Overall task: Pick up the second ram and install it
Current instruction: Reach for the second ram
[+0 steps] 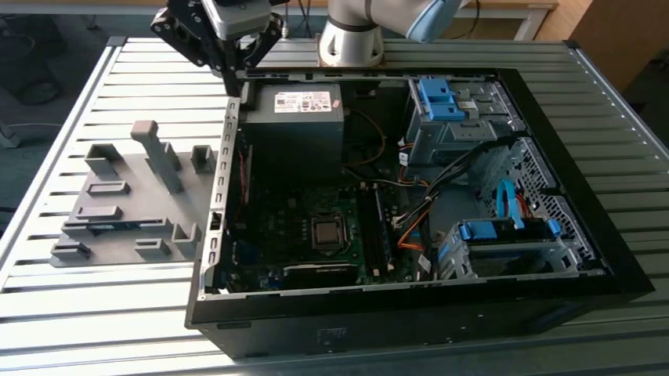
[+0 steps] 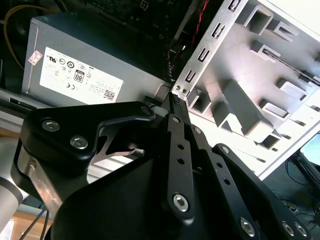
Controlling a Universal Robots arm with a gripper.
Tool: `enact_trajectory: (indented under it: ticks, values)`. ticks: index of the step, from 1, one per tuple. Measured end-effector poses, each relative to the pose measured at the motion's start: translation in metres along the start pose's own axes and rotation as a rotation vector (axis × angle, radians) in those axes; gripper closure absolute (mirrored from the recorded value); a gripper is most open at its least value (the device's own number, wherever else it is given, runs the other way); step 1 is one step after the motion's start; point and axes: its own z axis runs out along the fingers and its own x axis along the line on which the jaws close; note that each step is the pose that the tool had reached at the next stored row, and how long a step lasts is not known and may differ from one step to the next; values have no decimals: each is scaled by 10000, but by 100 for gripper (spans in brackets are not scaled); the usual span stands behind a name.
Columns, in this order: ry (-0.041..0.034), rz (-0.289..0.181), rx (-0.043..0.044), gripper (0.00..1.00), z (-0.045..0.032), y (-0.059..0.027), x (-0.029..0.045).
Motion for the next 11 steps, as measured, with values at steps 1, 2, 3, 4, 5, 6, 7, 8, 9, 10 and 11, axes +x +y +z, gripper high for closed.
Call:
enact_trajectory:
  ticks: [1, 2, 3, 4, 5, 6, 7, 8, 9, 10, 11]
  values:
    - [0, 0, -1, 89, 1, 0, 4]
    - [0, 1, -2, 89, 2, -1, 9]
    - [0, 1, -1, 89, 2, -1, 13]
    - [0, 0, -1, 89, 3, -2, 17]
    - [0, 0, -1, 89, 3, -2, 21]
    - [0, 0, -1, 89, 3, -2, 25]
    - [1, 0, -1, 89, 4, -2, 28]
    - [1, 0, -1, 89, 4, -3, 31]
    - [1, 0, -1, 89, 5, -3, 34]
    - [2, 0, -1, 89, 5, -3, 38]
    - [2, 1, -1, 89, 6, -4, 41]
